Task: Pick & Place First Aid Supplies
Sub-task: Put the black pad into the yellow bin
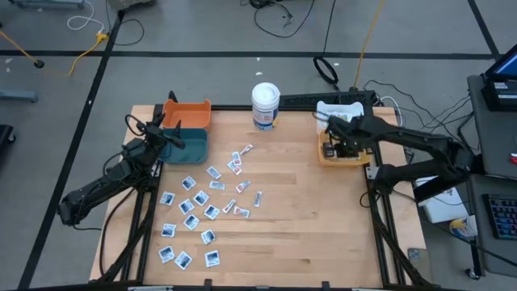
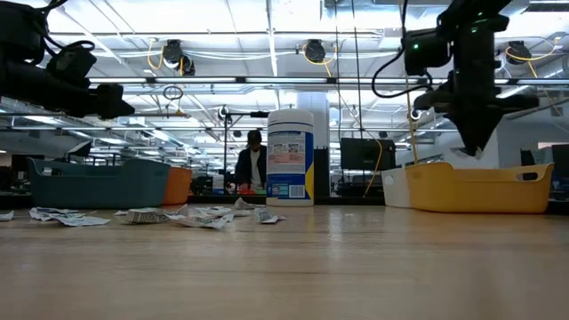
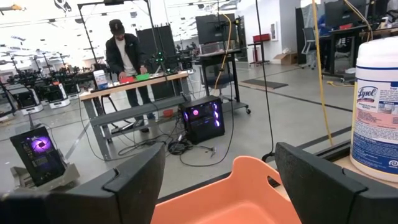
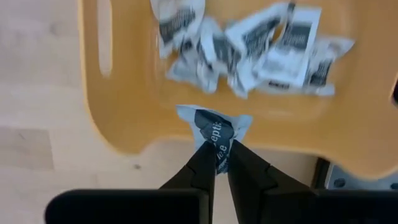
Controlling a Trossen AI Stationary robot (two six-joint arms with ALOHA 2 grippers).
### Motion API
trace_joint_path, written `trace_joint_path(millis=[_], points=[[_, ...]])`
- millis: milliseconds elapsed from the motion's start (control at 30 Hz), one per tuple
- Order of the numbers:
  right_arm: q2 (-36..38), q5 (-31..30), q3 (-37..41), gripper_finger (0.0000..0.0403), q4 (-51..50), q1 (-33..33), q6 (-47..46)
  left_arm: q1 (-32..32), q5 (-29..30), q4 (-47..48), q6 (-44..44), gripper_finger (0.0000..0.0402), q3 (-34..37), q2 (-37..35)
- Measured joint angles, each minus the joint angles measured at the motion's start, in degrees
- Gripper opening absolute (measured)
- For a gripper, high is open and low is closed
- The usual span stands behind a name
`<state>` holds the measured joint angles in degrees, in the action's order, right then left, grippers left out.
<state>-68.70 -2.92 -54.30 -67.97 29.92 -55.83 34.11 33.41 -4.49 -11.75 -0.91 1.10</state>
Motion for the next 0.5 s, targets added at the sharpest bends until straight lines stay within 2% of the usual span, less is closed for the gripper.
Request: trace_joint_path(millis=[233, 500], points=[[-4.39, 0.07, -4.66, 0.0027, 0.15, 6.98, 5.23, 0.00, 0.00, 0.00, 0.00, 0.0308, 0.00, 0.02], [-10.00, 0.16, -3.48, 0.0025, 5.74, 7.99, 6.03, 0.00, 0.00, -0.01, 0.00, 0.0308, 0.01, 0.00]])
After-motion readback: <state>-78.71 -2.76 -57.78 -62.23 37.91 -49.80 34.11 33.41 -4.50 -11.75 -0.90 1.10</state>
